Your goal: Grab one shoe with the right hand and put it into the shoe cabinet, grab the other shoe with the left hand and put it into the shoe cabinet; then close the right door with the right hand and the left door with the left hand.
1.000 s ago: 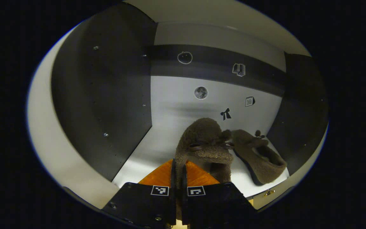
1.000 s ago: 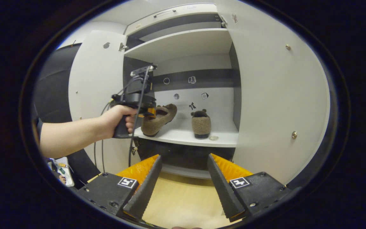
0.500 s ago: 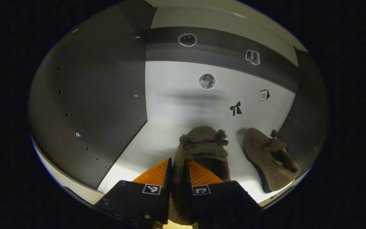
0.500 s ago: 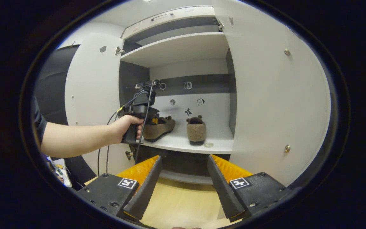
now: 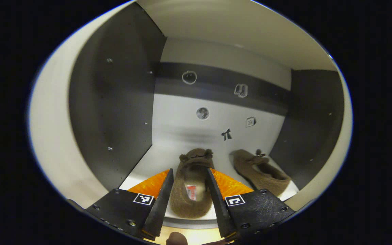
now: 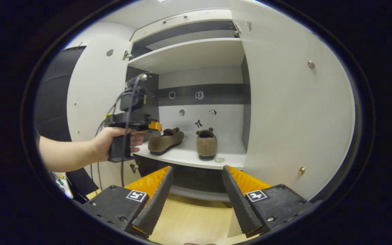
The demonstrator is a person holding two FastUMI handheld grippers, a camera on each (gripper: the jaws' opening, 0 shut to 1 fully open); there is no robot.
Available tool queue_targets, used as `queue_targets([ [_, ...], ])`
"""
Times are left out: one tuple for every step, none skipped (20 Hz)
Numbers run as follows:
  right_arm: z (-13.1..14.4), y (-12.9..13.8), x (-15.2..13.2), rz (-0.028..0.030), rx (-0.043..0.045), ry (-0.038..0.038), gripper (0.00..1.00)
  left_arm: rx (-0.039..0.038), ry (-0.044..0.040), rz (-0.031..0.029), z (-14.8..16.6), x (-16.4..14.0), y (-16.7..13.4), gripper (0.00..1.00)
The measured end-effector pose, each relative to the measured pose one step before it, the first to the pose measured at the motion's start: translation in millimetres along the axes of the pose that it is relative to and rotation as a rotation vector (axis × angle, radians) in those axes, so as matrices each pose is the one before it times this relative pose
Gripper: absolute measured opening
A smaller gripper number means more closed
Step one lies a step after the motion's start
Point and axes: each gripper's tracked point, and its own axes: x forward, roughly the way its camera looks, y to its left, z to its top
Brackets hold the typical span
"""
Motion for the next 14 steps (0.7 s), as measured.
queue_targets([
  [0.54,-1.76,0.02,-0.00688,-0.00058,-0.0002,0.91,-0.01493,-0.0631,-0.03504,12.07,-18.89,-7.41,0.61],
  [0.4,0.05,-0.25,0.00027,0.00152,-0.00124,0.91,-0.00379,-0.06142,-0.05825,14.85,-25.87,-13.55,0.61],
  [-0.1,0.42,0.05,-0.00057,0.00031,0.00056,0.91,0.0171,-0.05611,-0.01781,15.11,-21.85,-5.18,0.51],
  [0.23,-0.49,0.1,-0.00239,0.00059,0.00124,0.92,0.02501,-0.04271,-0.00278,12.37,-24.58,-2.84,0.7],
  [-0.06,-0.02,0.1,-0.00032,0.00125,0.00026,0.91,0.02857,-0.02581,0.00237,6.66,-20.6,-4.33,0.72],
  [0.53,0.68,-0.16,-0.00016,0.00155,0.00011,0.92,0.02437,-0.00509,0.00889,1.48,-18.62,-1.16,0.79],
  [0.92,0.59,-0.42,-0.00045,0.0036,0.00074,0.91,0.0218,0.00159,0.00914,2.56,-21.02,-1.22,0.66],
  [0.39,1.4,-0.58,0.00347,0.00583,-0.00008,0.92,0.02289,-0.0003,0.01904,0.3,-21.36,1.21,0.7],
  [0.71,2.74,-1.01,0.00612,0.00933,-0.00067,0.91,0.02964,-0.0109,0.03263,-1.75,-14.35,5.31,0.87],
  [3.09,1.12,-1.22,-0.00523,0.01221,-0.00962,0.92,0.02612,-0.0333,0.04193,0.87,-15.65,8.15,0.9],
  [4.12,0.94,-1.25,-0.00838,0.01013,-0.0204,0.93,0.02161,-0.04917,0.01728,4.46,-11.08,1.52,1.0],
  [4.44,2.69,-1.88,-0.00551,0.00077,-0.01899,0.95,0.01109,-0.04766,0.01081,11.45,-12.07,1.21,0.93],
  [0.5,4.61,-2.71,-0.00247,-0.00822,-0.00961,0.98,0.01179,-0.03425,-0.00651,7.42,-12.35,-4.03,0.94],
  [2.04,5.93,-2.35,0.00504,-0.01351,-0.00693,0.99,0.01287,-0.01428,-0.02107,1.69,-4.26,-7.98,0.94],
])
